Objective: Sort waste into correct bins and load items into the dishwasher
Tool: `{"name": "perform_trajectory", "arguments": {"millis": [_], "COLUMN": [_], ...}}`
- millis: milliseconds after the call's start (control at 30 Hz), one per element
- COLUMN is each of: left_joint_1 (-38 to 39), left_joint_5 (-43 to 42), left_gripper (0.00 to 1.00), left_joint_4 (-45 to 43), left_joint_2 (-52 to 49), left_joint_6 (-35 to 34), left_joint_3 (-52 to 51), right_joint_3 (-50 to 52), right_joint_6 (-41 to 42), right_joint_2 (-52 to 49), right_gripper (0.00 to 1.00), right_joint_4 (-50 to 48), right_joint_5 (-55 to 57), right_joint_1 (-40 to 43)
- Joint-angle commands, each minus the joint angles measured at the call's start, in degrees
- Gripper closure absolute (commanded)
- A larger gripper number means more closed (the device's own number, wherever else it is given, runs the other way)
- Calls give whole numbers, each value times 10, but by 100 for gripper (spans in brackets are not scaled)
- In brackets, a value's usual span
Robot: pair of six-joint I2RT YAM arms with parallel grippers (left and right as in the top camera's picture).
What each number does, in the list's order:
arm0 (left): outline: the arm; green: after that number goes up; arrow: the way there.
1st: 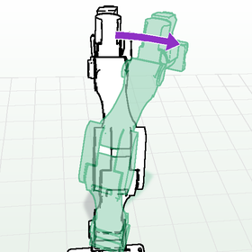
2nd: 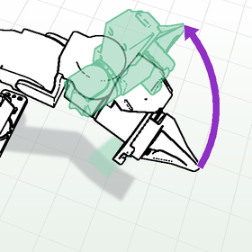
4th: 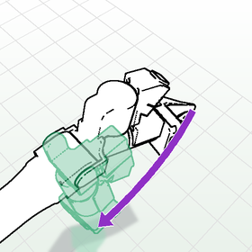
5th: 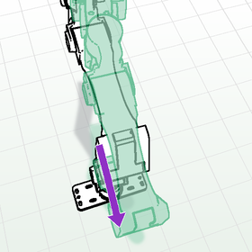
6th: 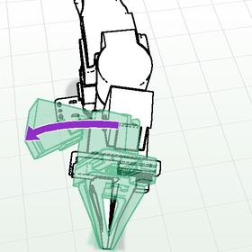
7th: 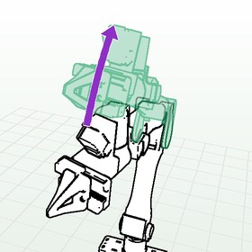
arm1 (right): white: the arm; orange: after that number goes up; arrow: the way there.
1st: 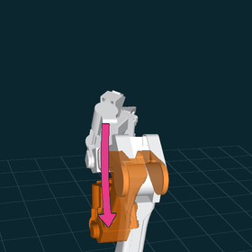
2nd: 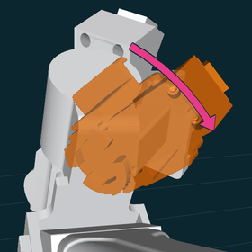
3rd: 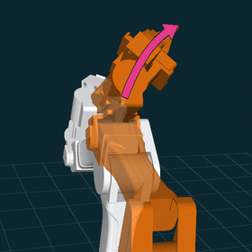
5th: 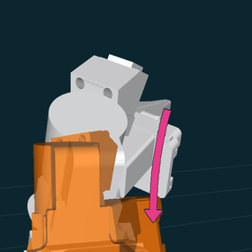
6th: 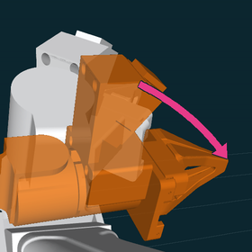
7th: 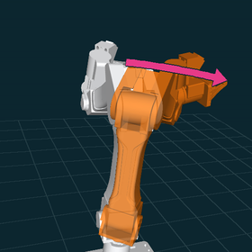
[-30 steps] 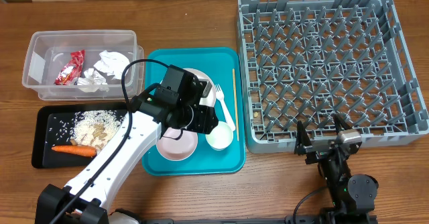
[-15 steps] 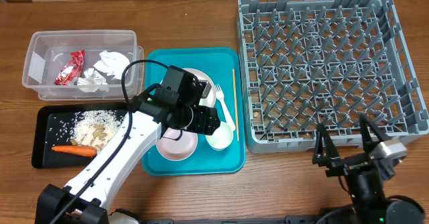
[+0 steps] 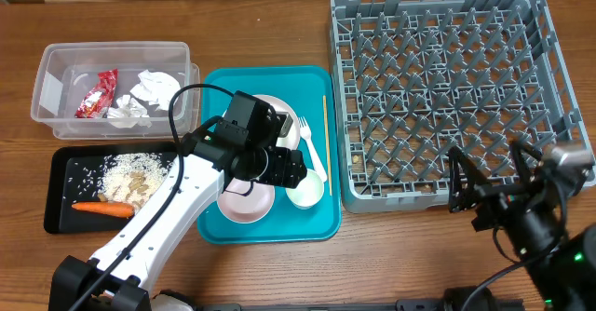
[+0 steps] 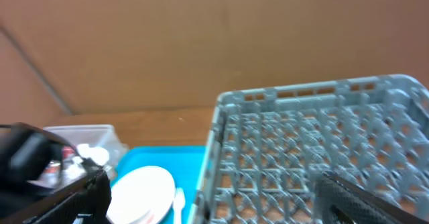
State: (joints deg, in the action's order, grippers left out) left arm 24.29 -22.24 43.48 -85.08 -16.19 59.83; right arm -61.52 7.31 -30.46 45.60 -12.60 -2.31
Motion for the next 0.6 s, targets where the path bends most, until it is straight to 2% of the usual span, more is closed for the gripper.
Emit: {"name": "perform_trajectory", "arguments": {"millis": [0,100,133,233,300,400,567], "left_joint_1": [2,2,2,2,1,1,1], "left_joint_5": [-3,-3,-3,-3,-3,-3,-2], "left_gripper": [22,22,22,22,22,22,25], "left_joint_4": [0,1,2,9,14,20,23], "left_joint_2": [12,12,12,12,12,12,12], "left_joint_6": [-7,-12,-12,-15,-15,-15,-19], "left_joint_3": [11,11,11,11,11,11,11], "right_joint_3": [-52,-61,-61,-61,-61,-61,-61], "right_joint_6": [2,2,2,2,2,2,2], "right_joint_2": [-11,-11,-11,-11,-11,-11,-11], "right_gripper": [0,0,5,40,51,54,53], "right_joint_4": [3,-2,-1,16,33,57,115], "right_joint_5": [-94,-143,-145,-145,-145,-145,-145], "right_joint_1": [-2,-2,-2,-2,-2,-2,-2]}}
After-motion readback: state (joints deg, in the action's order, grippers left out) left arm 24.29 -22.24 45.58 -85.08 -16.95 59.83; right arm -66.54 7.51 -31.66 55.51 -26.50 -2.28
